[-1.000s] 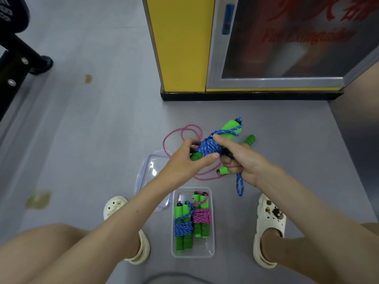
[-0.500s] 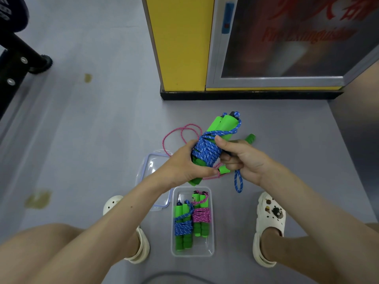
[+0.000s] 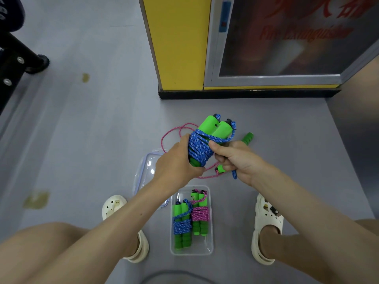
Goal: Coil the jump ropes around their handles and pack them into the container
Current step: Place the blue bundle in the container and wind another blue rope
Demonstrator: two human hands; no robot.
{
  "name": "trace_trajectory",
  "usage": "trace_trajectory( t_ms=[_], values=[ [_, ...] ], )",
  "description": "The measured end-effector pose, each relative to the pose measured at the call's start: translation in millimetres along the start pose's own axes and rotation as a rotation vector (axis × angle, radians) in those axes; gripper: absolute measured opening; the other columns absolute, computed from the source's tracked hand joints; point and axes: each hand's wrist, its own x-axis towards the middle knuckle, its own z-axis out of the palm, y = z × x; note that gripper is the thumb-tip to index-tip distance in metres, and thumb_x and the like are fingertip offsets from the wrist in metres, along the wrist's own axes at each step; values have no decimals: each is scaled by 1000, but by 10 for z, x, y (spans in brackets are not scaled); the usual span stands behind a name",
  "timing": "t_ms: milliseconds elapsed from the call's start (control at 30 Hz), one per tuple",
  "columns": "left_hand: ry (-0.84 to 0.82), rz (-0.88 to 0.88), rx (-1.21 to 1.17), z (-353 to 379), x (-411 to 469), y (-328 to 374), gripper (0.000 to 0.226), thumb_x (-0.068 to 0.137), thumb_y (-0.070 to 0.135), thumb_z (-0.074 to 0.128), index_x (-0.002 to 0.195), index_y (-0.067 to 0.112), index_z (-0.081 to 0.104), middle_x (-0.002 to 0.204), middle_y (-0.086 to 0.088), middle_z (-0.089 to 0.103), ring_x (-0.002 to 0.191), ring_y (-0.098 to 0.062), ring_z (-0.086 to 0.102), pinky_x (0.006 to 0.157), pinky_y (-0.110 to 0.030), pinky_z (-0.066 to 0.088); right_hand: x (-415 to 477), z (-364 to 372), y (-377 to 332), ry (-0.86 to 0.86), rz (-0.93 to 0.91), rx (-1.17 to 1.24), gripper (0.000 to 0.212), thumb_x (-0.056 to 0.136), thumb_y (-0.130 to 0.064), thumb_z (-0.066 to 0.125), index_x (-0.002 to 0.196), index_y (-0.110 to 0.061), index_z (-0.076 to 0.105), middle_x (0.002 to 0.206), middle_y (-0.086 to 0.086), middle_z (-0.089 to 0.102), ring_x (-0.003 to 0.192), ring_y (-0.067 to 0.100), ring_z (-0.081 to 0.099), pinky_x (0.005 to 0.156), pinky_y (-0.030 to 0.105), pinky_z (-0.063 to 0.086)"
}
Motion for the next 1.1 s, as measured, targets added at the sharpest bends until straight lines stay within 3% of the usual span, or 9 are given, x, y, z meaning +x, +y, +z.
trace_trajectory(
  t_ms=[167,333,467,567,700,800,900,1033,1100],
  values=[
    [129,-20,177,30,-38,38,85,76,45,71,143,24,24,106,-1,54,91,-25,61,67,-37,51,21,42,-10,33,18,92,25,90,-16,63,68,-10,53,52,0,38,33,2,23,32,13,18],
    [182,-34,304,25,-65,84,78,82,47,66,142,20,23,99,0,47,84,-23,59,56,-30,35,40,78,-34,73,36,105,28,88,-16,65,65,-12,50,48,-2,39,32,2,23,33,13,17],
    [197,-36,308,41,-88,89,92,84,49,63,151,25,5,102,0,45,79,-20,55,56,-29,32,7,83,-60,72,7,28,34,88,-21,66,61,-16,46,41,-8,28,35,4,18,34,15,16],
    [203,-24,332,41,-83,70,96,85,53,60,152,26,-4,106,-2,47,72,-14,42,56,-28,34,-22,90,-83,84,-21,-29,28,88,-27,66,68,-14,51,41,-8,28,34,5,19,34,16,17],
    [183,-39,315,30,-86,71,94,86,52,59,151,28,-4,109,-4,49,73,-15,41,58,-28,35,-34,111,-71,112,-50,-142,32,87,-37,64,88,-5,65,46,-5,30,35,5,20,35,17,19],
    [173,-46,313,20,-104,84,93,86,51,60,151,29,-3,107,-4,49,73,-14,41,57,-28,34,-31,111,-66,128,-58,-160,34,87,-40,64,93,-7,67,46,-5,32,35,5,22,35,17,21],
    [188,-45,346,16,-78,86,93,86,49,61,151,30,-2,106,-4,49,73,-14,40,56,-29,33,-28,144,-43,164,-85,-146,28,89,-35,62,82,-8,65,37,-12,40,28,2,31,34,11,25],
    [222,-30,434,39,-77,50,91,87,49,59,151,29,-2,105,-2,48,73,-15,39,50,-27,25,1,184,30,145,-36,-158,34,94,-36,56,71,-10,54,53,1,39,34,4,25,39,16,23],
    [224,-15,450,58,-88,35,93,86,53,59,151,25,0,109,-1,48,77,-17,47,51,-26,27,18,172,28,113,26,-138,37,94,-35,55,65,-14,48,54,2,41,35,5,24,41,17,22]
  ],
)
